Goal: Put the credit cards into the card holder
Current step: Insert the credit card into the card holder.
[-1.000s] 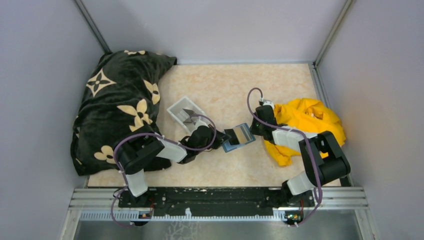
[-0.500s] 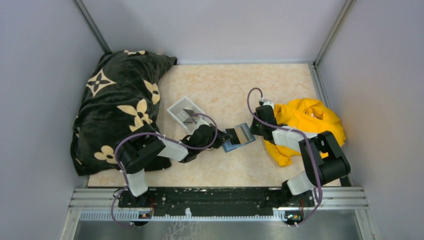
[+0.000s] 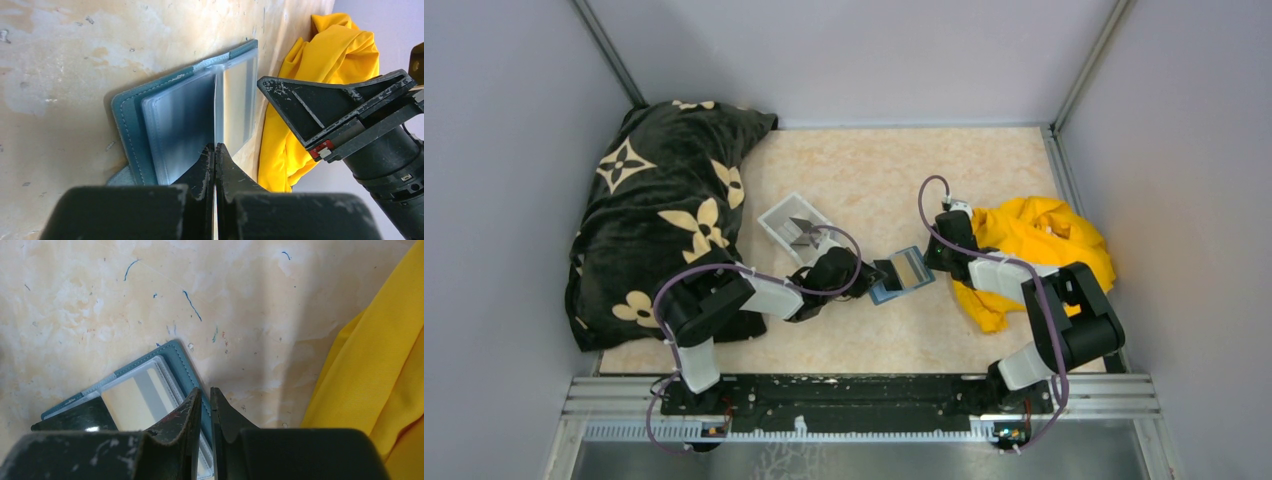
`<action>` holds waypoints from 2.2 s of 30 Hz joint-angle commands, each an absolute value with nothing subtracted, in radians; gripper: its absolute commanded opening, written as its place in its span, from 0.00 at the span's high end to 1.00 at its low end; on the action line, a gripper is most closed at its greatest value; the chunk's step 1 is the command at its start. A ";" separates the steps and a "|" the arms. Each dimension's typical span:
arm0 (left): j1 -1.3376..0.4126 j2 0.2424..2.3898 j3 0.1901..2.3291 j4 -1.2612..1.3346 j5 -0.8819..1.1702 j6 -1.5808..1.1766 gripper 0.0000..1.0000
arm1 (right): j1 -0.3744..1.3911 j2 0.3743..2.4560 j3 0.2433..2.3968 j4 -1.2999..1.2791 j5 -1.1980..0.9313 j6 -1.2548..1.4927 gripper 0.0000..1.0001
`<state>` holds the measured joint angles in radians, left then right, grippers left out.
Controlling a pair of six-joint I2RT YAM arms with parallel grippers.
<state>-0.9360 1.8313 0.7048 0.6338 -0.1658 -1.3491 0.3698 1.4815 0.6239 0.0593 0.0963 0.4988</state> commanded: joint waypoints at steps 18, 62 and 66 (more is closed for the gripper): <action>-0.940 1.782 0.694 0.618 -0.197 -1.318 1.00 | 0.364 1.493 0.670 0.084 0.098 0.496 0.87; -0.939 1.864 0.766 0.594 -0.166 -1.321 1.00 | 0.364 1.503 0.663 0.098 0.090 0.500 0.88; -0.939 1.877 0.763 0.605 -0.162 -1.341 1.00 | 0.364 1.505 0.661 0.099 0.091 0.500 0.88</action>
<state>-0.9360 1.8488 0.7441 0.6090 -0.1677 -1.3262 0.3698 1.4956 0.6250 0.0750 0.0925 0.4988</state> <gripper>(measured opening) 0.007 0.123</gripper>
